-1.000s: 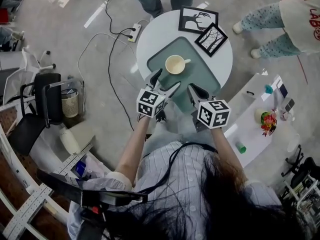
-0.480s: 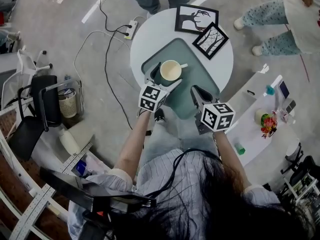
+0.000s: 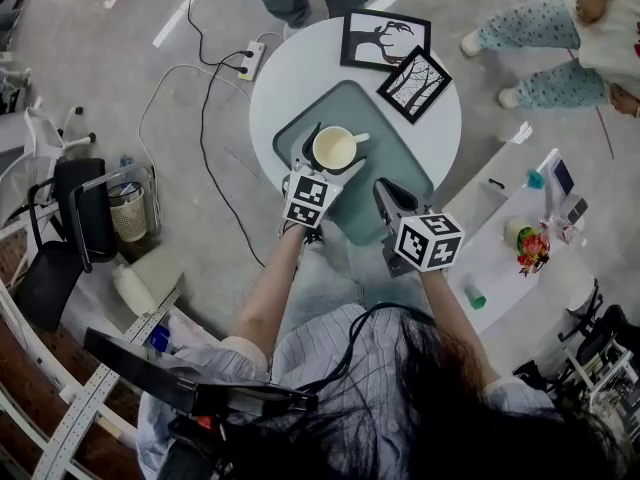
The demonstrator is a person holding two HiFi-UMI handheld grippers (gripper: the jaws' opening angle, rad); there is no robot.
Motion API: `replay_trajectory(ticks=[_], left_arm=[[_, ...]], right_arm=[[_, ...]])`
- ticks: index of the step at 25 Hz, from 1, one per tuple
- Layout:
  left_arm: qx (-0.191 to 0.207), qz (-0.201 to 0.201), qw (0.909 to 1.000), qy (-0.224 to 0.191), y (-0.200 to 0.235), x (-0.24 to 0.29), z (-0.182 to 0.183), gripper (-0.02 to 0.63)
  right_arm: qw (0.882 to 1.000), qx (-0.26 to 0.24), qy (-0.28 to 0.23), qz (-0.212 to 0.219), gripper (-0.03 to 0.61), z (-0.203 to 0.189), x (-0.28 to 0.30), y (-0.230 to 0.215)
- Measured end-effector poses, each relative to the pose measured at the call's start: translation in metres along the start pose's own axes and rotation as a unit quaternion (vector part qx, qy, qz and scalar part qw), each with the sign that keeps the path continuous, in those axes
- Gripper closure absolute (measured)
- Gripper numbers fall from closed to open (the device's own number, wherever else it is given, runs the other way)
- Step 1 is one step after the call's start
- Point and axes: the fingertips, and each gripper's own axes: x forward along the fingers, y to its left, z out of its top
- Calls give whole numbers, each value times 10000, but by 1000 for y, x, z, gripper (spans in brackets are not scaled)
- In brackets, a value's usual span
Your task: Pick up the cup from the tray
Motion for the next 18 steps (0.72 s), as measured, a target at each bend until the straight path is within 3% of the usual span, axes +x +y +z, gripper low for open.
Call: replay_trajectory(ticks=[4, 14, 18], left_arm=[[127, 85, 9997, 197, -1, 10, -8, 140], [69, 232, 9997, 101, -4, 1, -9, 152], [177, 226, 9995, -93, -11, -13, 10, 152]], right_arm=[[9999, 126, -63, -92, 535, 0, -2, -5], [9994, 242, -156, -196, 537, -5, -10, -11], [9995, 178, -182, -192, 537, -8, -15, -7]])
